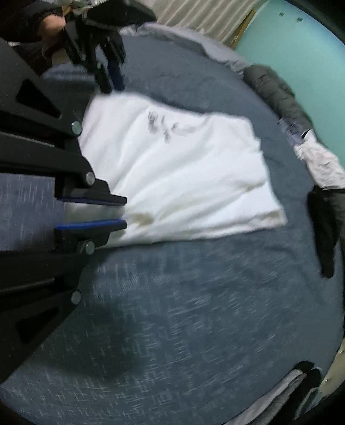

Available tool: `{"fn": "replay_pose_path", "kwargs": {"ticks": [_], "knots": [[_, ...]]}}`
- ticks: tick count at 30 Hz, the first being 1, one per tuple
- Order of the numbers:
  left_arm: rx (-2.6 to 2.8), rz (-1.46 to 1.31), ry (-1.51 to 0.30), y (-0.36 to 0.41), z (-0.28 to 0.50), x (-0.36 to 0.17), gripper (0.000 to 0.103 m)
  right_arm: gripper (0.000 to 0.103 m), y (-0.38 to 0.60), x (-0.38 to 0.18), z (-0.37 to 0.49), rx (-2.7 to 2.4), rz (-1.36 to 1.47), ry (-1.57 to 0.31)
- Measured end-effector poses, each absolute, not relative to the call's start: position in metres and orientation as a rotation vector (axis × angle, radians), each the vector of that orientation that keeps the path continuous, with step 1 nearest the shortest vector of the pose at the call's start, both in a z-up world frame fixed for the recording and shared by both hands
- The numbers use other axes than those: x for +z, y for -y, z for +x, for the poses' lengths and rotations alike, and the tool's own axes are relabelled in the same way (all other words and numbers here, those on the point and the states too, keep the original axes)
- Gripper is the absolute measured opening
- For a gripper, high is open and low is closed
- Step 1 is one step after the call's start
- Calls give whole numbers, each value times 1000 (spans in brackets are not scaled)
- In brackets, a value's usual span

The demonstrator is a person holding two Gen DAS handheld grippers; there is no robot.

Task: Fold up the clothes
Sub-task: 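Pinch the shirt edge with the right gripper and straighten the fold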

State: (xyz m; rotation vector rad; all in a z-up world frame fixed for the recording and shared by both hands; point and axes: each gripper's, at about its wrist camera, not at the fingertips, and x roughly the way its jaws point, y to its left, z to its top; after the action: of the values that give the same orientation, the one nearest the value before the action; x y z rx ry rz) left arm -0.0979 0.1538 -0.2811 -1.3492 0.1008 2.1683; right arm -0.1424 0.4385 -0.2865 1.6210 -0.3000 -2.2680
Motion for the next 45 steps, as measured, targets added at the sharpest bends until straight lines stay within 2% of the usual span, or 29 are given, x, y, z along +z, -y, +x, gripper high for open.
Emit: {"fn": "replay_pose_path", "kwargs": {"ticks": [1,3,6,9,11,13,16,18,25,27,29,30,31,32,34,38,45], "knots": [[2171,-1344,-80,-150,-98,-281,32,10,-442,-291,-143,-2272,1640,290],[2195,-1331,-12,-139,-102,-277,51,10,-449,-296,-144,-2276,1660,285],[2254,-1310,98,-117,-112,-271,58,10,-459,-279,-148,-2307,1589,319],[2287,-1298,177,-103,-122,-271,62,11,-458,-260,-158,-2335,1506,329],[2294,-1297,187,-99,-128,-274,65,18,-453,-250,-169,-2338,1465,324],[2290,-1304,179,-99,-131,-280,65,36,-441,-245,-185,-2318,1450,301],[2293,-1320,149,-97,-132,-292,69,36,-421,-246,-211,-2302,1457,211],[2295,-1320,151,-92,-132,-299,77,36,-411,-249,-224,-2294,1455,167],[2302,-1320,187,-80,-134,-312,79,36,-383,-268,-269,-2246,1492,92],[2299,-1314,187,-79,-133,-313,85,36,-382,-277,-281,-2245,1522,110],[2293,-1310,190,-78,-133,-315,85,36,-380,-285,-289,-2237,1550,113],[2289,-1311,200,-77,-133,-315,85,34,-378,-289,-290,-2230,1562,94],[2289,-1310,206,-76,-134,-316,85,20,-376,-293,-291,-2223,1574,76],[2289,-1308,210,-76,-134,-315,85,13,-375,-295,-291,-2220,1581,59],[2288,-1302,220,-75,-134,-314,85,4,-380,-293,-289,-2261,1558,77],[2287,-1285,202,-78,-132,-310,86,0,-396,-287,-284,-2364,1527,88],[2292,-1281,222,-75,-134,-310,87,3,-398,-280,-288,-2293,1468,206]]}}
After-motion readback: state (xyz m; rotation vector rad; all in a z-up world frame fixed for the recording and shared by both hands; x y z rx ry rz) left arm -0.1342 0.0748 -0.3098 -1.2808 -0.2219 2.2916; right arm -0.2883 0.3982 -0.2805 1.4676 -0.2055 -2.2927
